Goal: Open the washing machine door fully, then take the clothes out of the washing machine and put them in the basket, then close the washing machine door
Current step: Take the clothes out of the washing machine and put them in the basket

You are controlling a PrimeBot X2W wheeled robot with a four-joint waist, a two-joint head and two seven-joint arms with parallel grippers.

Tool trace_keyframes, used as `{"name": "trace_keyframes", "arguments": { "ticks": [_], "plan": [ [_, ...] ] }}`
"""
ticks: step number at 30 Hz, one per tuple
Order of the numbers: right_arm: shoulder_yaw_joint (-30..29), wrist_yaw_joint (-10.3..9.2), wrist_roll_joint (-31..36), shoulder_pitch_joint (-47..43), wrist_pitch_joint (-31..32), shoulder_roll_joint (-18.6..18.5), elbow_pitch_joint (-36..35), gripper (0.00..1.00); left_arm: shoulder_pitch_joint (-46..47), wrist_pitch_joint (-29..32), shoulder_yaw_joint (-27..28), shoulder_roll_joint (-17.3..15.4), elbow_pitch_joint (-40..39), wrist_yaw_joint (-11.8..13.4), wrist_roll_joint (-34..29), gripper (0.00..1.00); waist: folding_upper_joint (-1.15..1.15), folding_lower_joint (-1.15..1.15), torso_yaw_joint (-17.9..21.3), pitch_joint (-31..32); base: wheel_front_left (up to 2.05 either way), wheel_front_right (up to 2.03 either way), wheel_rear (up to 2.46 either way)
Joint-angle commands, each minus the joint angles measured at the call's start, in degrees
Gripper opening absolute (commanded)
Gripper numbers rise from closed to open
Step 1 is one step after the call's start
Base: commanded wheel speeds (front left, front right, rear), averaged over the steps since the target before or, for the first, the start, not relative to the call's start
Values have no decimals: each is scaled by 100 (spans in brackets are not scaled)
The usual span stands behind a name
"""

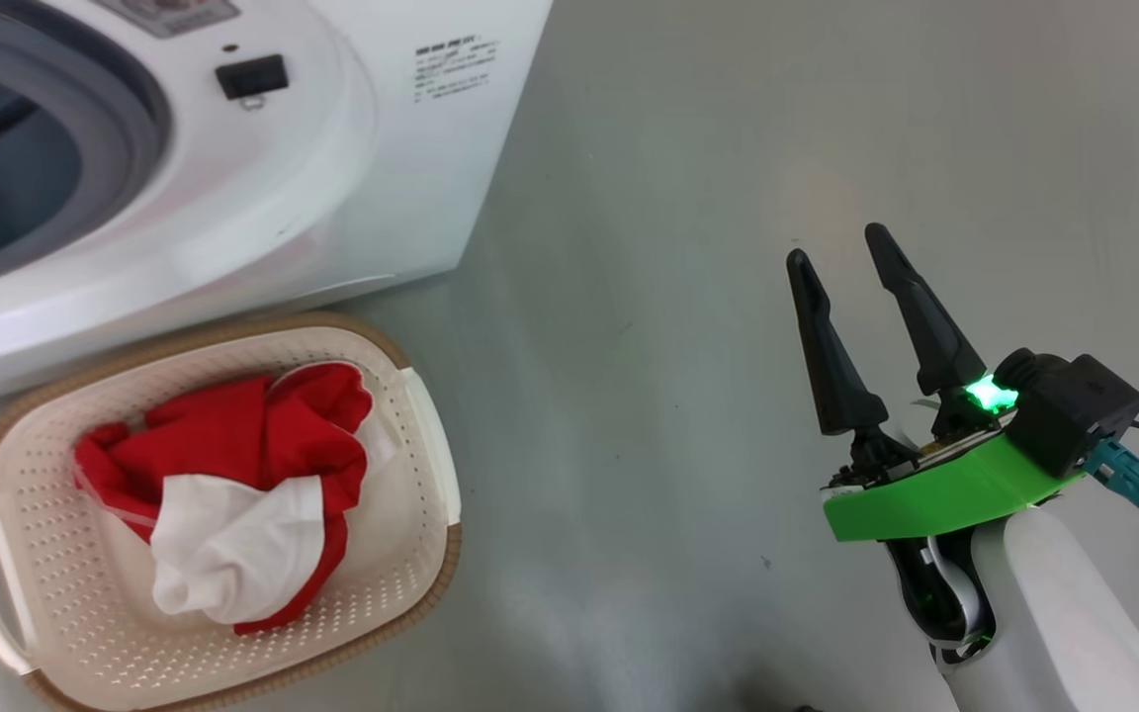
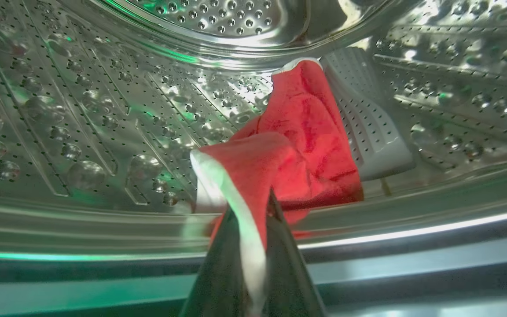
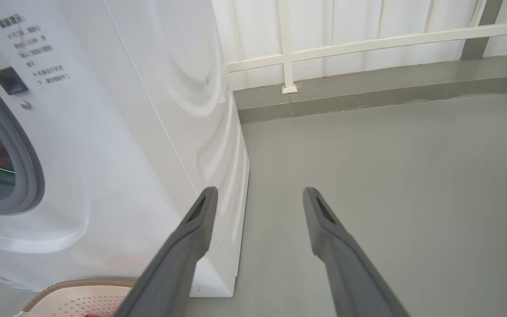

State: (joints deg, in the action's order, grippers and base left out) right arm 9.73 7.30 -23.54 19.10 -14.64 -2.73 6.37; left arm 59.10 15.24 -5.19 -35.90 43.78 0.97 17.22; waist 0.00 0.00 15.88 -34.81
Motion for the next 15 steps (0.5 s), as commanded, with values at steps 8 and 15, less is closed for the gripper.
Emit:
{"name": "trace_keyframes", "arguments": {
  "ticks": [8,15],
  "plan": [
    [137,19,237,-181,-36,-15,-93,100,-392,-822,262,320,-194,220,292,0,0,0,-215,350,0,0,0],
    [227,19,376,-321,-36,-15,-68,100,-1179,-1337,384,766,-867,488,497,0,0,0,-361,664,0,0,0]
  ]
}}
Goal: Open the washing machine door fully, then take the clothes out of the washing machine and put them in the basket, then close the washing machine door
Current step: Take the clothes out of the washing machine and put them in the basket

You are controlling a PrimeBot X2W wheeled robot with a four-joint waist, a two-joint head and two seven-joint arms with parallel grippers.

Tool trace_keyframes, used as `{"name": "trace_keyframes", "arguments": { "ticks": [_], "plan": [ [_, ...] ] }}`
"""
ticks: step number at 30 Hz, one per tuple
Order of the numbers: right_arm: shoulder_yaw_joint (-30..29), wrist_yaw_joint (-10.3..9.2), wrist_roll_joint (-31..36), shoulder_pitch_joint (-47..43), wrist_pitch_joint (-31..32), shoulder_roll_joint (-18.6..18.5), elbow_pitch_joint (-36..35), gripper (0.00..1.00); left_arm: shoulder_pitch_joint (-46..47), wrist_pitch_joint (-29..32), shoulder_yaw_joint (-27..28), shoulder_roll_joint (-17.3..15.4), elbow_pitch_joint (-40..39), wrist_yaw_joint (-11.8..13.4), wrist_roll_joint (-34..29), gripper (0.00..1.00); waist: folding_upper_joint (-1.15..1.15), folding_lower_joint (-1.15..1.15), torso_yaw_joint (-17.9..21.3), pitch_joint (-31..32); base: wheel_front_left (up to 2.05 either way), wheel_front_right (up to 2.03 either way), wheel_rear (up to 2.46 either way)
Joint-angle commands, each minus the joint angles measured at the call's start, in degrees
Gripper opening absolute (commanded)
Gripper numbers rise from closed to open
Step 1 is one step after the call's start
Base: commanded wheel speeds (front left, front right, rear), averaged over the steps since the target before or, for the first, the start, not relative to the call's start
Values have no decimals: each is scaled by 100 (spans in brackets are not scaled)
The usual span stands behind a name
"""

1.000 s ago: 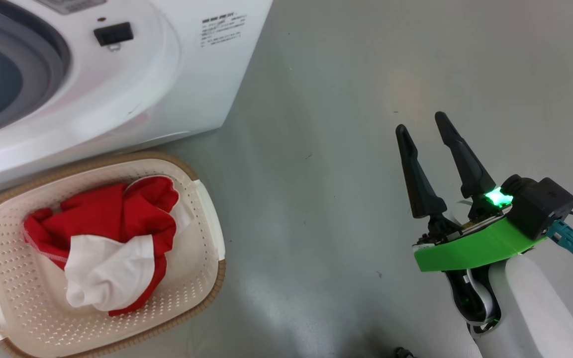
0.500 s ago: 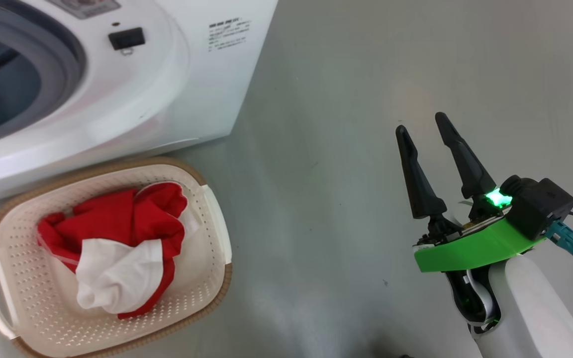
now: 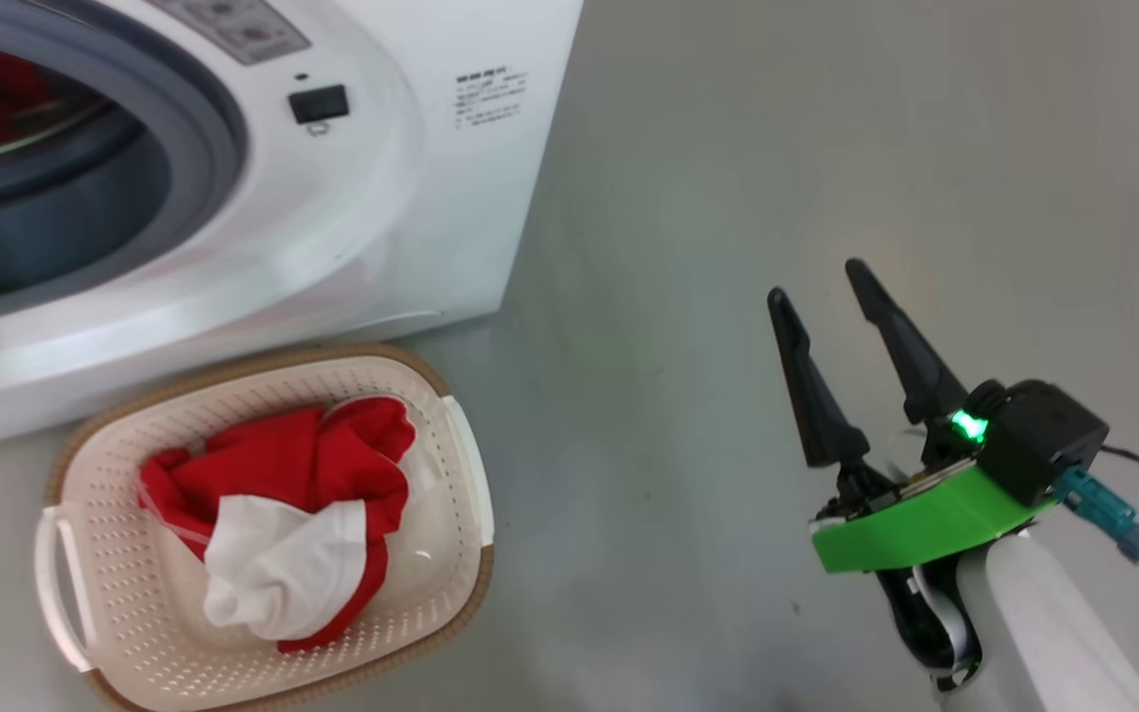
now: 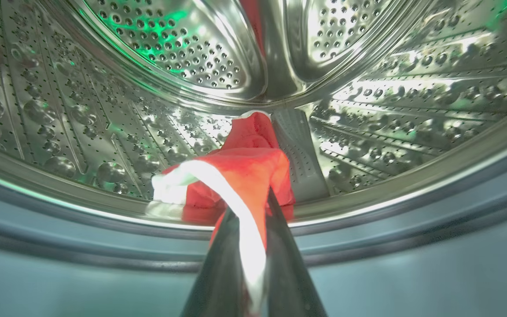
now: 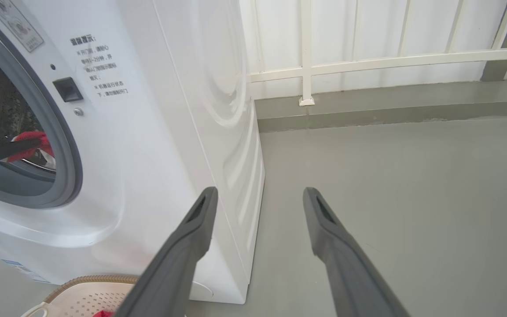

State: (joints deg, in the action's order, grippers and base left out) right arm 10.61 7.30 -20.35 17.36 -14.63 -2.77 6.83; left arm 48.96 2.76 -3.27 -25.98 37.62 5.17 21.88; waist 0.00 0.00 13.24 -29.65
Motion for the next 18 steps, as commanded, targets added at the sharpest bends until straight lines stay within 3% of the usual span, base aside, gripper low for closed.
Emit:
{"name": "trace_keyframes", "arguments": {
  "ticks": [1,11,18],
  "plan": [
    [150,19,76,-169,-37,-10,-106,100,-310,-150,209,-159,-409,122,56,0,0,0,-119,198,0,0,0],
    [188,19,302,-362,-37,-10,3,100,-1900,-486,326,371,-2244,602,219,0,0,0,-321,708,0,0,0],
    [163,19,399,-551,-37,-10,97,100,-2903,-643,204,646,-3062,867,123,0,0,0,-413,1101,0,0,0]
  ]
}}
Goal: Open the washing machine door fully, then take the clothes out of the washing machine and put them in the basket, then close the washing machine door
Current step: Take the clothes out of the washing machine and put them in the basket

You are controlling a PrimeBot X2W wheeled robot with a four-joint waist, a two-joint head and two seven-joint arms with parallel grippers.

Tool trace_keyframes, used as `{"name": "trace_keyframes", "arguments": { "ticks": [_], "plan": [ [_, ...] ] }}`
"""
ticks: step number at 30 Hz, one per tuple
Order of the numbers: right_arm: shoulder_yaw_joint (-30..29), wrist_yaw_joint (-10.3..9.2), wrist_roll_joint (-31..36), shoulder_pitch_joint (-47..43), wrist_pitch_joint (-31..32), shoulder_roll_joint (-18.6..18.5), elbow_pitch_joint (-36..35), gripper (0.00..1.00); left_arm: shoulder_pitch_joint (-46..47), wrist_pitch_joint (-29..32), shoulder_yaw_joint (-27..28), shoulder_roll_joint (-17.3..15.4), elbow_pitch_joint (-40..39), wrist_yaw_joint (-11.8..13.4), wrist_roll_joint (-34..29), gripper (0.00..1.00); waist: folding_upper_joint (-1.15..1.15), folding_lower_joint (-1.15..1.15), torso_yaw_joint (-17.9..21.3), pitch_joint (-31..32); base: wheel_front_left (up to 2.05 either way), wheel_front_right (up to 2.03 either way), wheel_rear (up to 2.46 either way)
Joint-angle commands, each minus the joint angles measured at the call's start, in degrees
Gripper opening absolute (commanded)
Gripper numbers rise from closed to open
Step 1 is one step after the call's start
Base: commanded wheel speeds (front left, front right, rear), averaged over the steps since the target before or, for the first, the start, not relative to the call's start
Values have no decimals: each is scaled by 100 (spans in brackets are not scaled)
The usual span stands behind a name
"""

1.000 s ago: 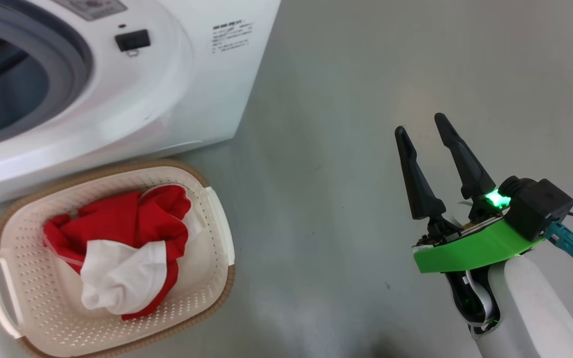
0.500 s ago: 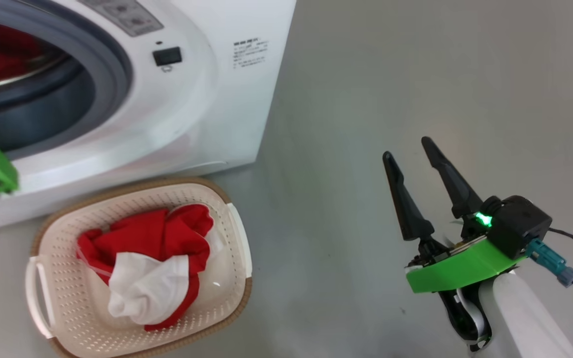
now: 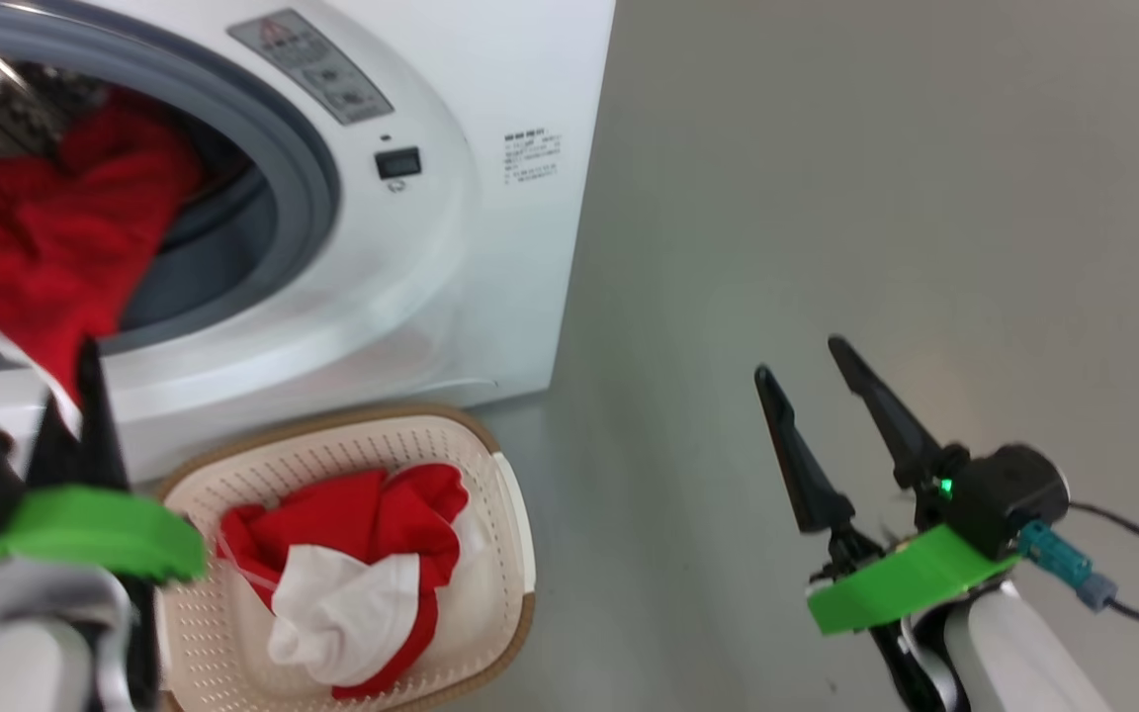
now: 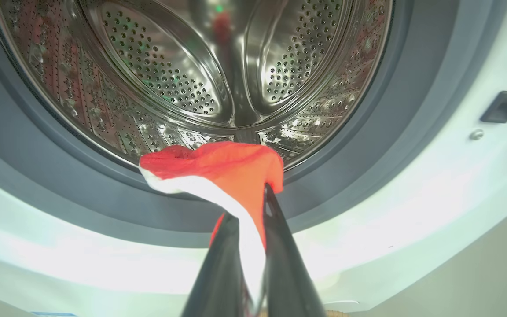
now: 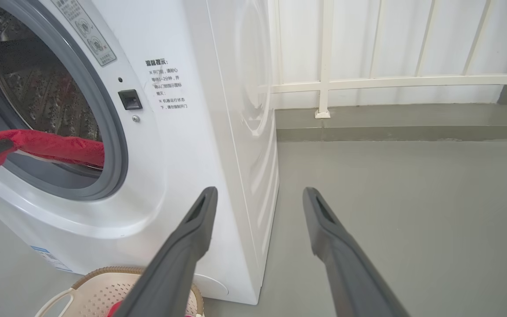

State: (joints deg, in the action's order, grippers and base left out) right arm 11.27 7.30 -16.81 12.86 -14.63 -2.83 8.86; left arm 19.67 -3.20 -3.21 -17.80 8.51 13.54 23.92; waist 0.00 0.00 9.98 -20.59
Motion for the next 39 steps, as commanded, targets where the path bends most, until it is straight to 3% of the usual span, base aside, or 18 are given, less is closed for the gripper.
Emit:
{"name": "trace_keyframes", "arguments": {
  "ticks": [1,11,39],
  "plan": [
    [97,19,63,-140,-37,-5,-89,100,-121,-83,171,-113,-271,61,-86,0,0,0,-102,256,0,0,0],
    [49,19,183,-440,-37,-5,-14,100,-1039,-561,-74,284,-1300,251,-199,0,0,0,-248,762,0,0,0],
    [-228,19,122,-775,-37,-5,-15,100,-808,-943,116,-129,-3131,359,-649,0,0,0,-463,1313,0,0,0]
  ]
}}
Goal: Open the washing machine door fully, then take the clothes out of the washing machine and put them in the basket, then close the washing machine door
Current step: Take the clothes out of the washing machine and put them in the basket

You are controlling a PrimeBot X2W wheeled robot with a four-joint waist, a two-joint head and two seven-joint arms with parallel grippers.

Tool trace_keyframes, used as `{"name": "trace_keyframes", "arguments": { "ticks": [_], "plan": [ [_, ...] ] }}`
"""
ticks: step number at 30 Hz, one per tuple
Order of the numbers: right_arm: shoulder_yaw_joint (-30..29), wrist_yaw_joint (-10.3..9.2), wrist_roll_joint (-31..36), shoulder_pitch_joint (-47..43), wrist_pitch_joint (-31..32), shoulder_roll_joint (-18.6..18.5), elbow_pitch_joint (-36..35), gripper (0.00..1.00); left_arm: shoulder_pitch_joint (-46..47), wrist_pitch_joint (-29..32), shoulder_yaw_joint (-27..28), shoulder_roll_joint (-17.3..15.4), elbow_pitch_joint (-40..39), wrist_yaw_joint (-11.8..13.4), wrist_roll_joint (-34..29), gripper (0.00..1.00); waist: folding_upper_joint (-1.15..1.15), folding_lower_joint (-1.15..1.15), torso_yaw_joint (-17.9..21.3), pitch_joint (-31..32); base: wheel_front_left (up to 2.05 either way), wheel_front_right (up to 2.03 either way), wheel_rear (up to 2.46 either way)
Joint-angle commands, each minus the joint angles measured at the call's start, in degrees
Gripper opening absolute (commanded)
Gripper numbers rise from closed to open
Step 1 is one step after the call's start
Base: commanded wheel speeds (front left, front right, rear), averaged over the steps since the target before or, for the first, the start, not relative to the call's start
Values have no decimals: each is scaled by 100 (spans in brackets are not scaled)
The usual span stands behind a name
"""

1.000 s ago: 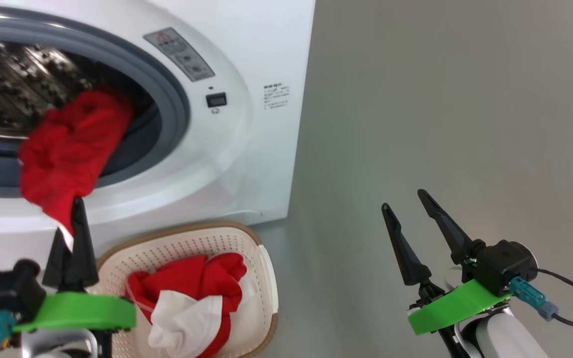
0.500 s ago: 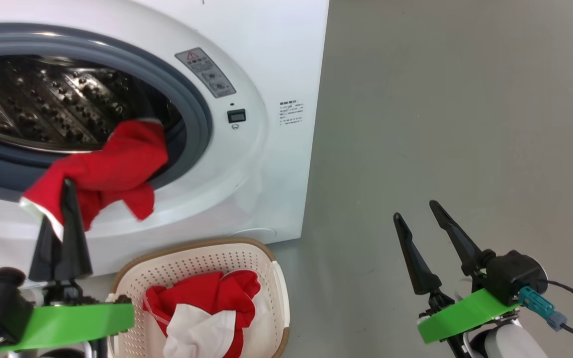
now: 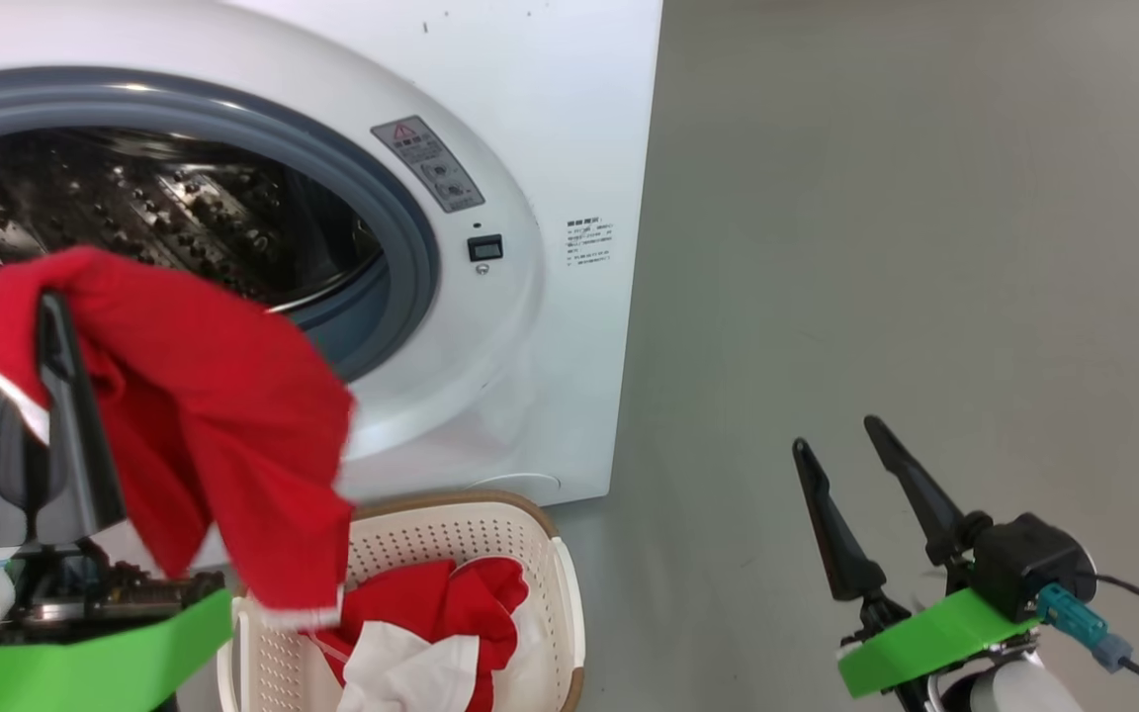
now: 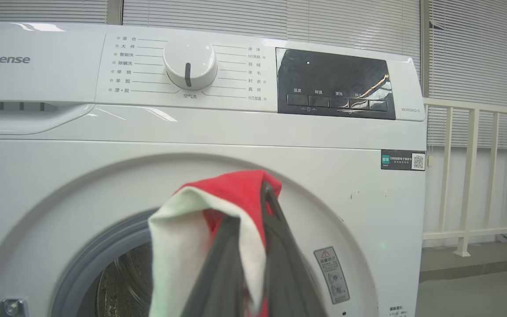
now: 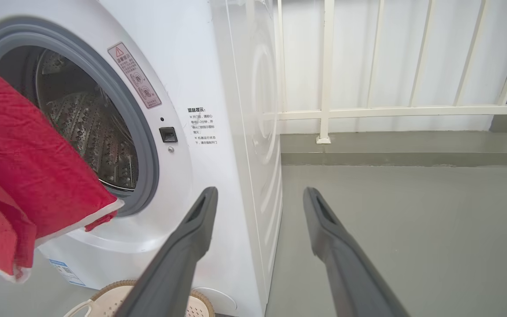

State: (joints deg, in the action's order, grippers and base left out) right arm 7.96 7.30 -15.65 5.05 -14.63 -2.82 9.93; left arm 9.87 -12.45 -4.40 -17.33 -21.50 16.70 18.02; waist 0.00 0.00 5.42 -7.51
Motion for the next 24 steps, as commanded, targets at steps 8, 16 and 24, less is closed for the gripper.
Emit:
{"name": "trace_keyframes", "arguments": {
  "ticks": [8,16,24],
  "plan": [
    [151,19,3,-40,-37,-6,-134,100,-284,27,117,-75,-321,120,-38,0,0,0,-33,66,0,0,0],
    [241,19,40,0,-37,-6,-156,100,-903,-30,-174,250,276,110,164,0,0,0,26,-72,0,0,0],
    [308,19,47,166,-37,-6,-217,100,-1087,-221,-552,733,1486,-170,269,0,0,0,171,-435,0,0,0]
  ]
}}
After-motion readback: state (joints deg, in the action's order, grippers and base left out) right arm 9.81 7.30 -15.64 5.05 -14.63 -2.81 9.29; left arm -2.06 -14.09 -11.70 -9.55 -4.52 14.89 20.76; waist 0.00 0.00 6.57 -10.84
